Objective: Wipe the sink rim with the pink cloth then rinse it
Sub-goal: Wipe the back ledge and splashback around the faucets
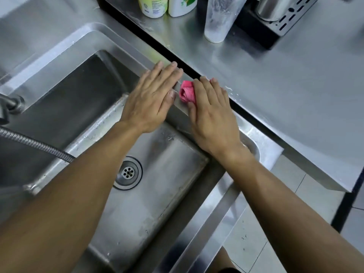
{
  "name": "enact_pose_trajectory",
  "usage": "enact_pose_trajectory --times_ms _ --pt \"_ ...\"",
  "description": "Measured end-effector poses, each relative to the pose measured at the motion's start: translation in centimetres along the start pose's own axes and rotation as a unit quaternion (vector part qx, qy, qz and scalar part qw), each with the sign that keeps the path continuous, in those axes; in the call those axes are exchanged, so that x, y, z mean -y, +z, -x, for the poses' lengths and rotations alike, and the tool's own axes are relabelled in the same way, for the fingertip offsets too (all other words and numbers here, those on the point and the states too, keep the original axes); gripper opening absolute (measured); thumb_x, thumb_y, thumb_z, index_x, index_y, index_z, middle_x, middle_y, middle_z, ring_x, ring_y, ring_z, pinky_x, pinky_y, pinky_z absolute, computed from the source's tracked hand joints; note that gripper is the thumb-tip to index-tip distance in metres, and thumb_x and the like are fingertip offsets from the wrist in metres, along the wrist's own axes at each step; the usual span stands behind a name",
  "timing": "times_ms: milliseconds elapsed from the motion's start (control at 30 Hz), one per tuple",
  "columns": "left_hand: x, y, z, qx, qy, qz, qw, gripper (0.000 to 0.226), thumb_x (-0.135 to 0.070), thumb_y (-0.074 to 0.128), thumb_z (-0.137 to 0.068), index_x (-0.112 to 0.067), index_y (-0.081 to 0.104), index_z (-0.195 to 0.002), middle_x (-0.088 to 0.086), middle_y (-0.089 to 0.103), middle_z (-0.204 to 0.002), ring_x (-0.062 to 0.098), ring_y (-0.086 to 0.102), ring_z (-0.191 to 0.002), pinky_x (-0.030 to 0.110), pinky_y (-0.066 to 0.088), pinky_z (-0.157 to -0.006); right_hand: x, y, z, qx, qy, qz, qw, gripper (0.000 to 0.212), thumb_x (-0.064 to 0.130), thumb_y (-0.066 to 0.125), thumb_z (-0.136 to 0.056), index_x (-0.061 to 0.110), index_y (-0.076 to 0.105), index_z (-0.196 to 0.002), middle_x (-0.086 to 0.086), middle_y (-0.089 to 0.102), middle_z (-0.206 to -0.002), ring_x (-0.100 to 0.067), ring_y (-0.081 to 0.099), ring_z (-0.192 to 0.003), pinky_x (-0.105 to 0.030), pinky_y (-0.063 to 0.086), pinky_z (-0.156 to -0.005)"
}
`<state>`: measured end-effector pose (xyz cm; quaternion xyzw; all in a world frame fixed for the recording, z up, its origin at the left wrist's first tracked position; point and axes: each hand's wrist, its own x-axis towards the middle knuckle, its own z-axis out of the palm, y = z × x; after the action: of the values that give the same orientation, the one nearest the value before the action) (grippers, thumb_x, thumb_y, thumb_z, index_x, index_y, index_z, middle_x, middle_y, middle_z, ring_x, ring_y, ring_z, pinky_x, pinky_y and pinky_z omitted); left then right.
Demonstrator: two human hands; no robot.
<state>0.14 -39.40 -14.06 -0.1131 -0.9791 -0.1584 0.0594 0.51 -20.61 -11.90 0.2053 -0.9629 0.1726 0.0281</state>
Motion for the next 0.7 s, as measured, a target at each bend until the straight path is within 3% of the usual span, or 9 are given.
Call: enact_pose_trajectory --times_ms 200,367,467,633,700 --pt "-0.4 -0.4 -0.2 0.035 -0.033 -0.015 0.999 0.057 -0.035 0.02 -0.108 -0.025 0.016 -0.164 -0.004 0.01 -0.173 0.02 0.003 -0.16 0.045 0.006 -0.13 -5.1 -4.1 9.1 0.046 -0.014 0.037 0.998 0.056 0.027 0.036 -0.11 0.006 0.028 -0.161 -0.017 0.026 -0.169 -0.033 0.015 -0.16 -0.052 0.019 -0.128" --pt "-3.8 0.3 -0.7 0.026 -0.023 0.022 0.999 0.057 -0.02 0.032 -0.104 -0.017 0.03 -0.161 0.001 0.025 -0.169 0.023 0.011 -0.159 0.046 0.006 -0.13 -4.3 -2.8 4.2 0.034 -0.077 0.048 0.995 0.056 0.032 0.042 -0.109 0.004 0.038 -0.157 -0.018 0.036 -0.164 -0.039 0.026 -0.156 -0.051 0.021 -0.128" --pt "-4.7 0.8 -0.3 0.019 -0.039 0.01 0.999 0.056 -0.025 0.029 -0.108 -0.021 0.023 -0.163 -0.002 0.018 -0.171 0.021 0.007 -0.16 0.044 0.005 -0.13 -5.1 -2.6 3.8 0.039 -0.128 0.036 0.99 0.055 0.031 0.043 -0.109 0.004 0.04 -0.156 -0.018 0.037 -0.164 -0.038 0.028 -0.155 -0.052 0.024 -0.126" --pt "-5.8 0.7 -0.3 0.034 -0.063 -0.009 0.997 0.057 -0.035 0.022 -0.109 -0.02 0.017 -0.164 -0.001 0.011 -0.173 0.021 0.001 -0.16 0.04 0.0 -0.129 -8.4 -6.2 13.2 0.078 -0.069 0.0 0.995 0.056 0.032 0.035 -0.11 0.008 0.032 -0.161 -0.012 0.024 -0.17 -0.028 0.011 -0.161 -0.048 0.013 -0.131" --pt "-7.3 0.9 -0.4 0.035 -0.056 0.004 0.998 0.058 -0.034 0.025 -0.108 -0.016 0.019 -0.163 0.002 0.014 -0.172 0.023 0.003 -0.16 0.042 0.0 -0.13 -8.2 -6.1 12.7 0.072 -0.047 0.0 0.996 0.056 0.033 0.033 -0.111 0.008 0.032 -0.161 -0.013 0.024 -0.17 -0.029 0.012 -0.161 -0.048 0.01 -0.131"
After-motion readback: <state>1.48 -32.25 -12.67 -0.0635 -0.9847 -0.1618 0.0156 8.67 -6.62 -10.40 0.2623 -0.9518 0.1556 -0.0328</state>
